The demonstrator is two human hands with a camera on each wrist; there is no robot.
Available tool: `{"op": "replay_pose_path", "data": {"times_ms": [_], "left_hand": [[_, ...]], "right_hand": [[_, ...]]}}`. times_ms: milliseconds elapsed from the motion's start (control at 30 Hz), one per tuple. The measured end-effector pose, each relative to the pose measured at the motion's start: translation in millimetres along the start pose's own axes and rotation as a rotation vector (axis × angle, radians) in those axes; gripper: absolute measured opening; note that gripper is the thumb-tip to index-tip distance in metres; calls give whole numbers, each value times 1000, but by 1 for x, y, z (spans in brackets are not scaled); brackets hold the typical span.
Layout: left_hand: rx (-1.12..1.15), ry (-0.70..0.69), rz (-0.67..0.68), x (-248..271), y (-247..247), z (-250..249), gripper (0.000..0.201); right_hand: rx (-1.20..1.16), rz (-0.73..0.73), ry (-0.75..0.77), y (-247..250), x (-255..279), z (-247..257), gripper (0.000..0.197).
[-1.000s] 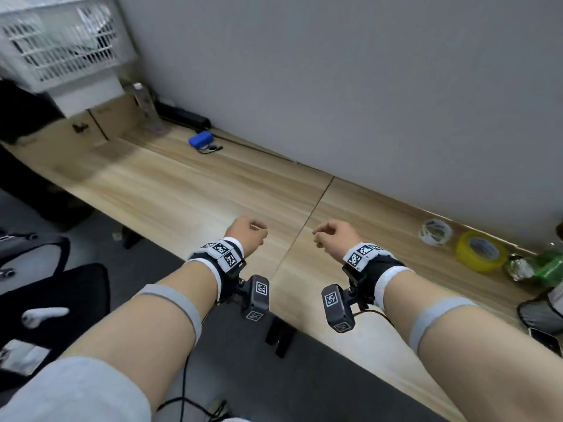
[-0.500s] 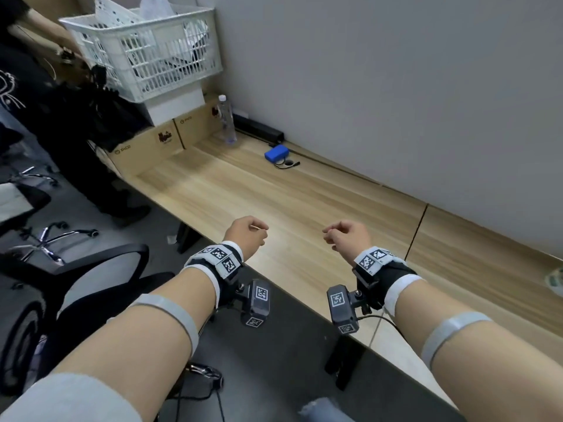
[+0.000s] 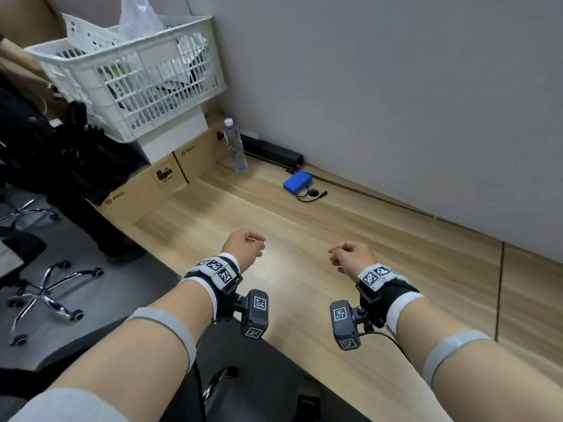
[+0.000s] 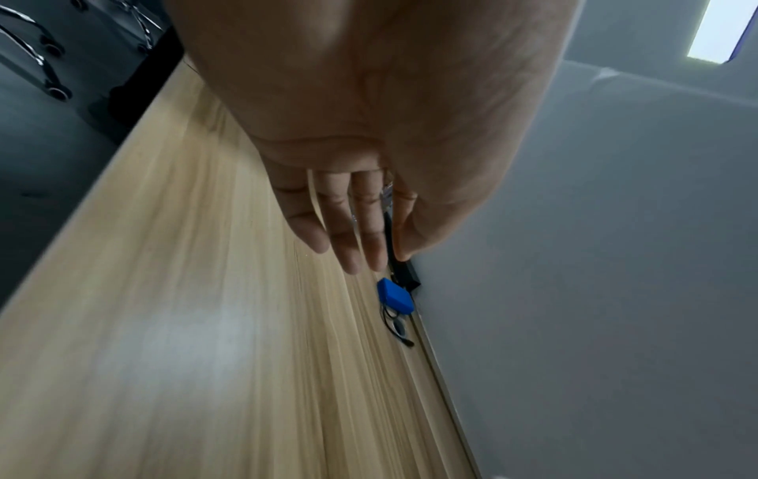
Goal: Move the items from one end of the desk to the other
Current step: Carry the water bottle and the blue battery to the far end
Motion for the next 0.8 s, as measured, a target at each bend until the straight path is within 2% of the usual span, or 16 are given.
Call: {"op": "replay_pose_path", "data": {"times_ms": [267,500,633,667,800], "left_hand": [[-10,73,54,-131,31,9,16],[76,161,30,-283,54,20,48],[82,138,5,-367,58,14,75],[59,134,-12,-386,60,15,79],[10,158,-55,-448,69,19,96]], "right_hand": [[108,66,-198,-68,-97,10,3],[177,-34,-260,-124,-187,22,45],[255,-148,-250,-152,-252,29,80],[270,-175,-258,-159,-264,33,85],[430,-305,-260,-178,-305,51,81]]}}
Point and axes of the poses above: each hand's wrist, its own x-axis away from the middle knuckle, its own y-axis out of the back of the hand, z = x × y, the point moved 9 cm from there along -x, towards the middle knuckle, and after that the axes turned 15 degrees about -x, right-handed, at the moved point
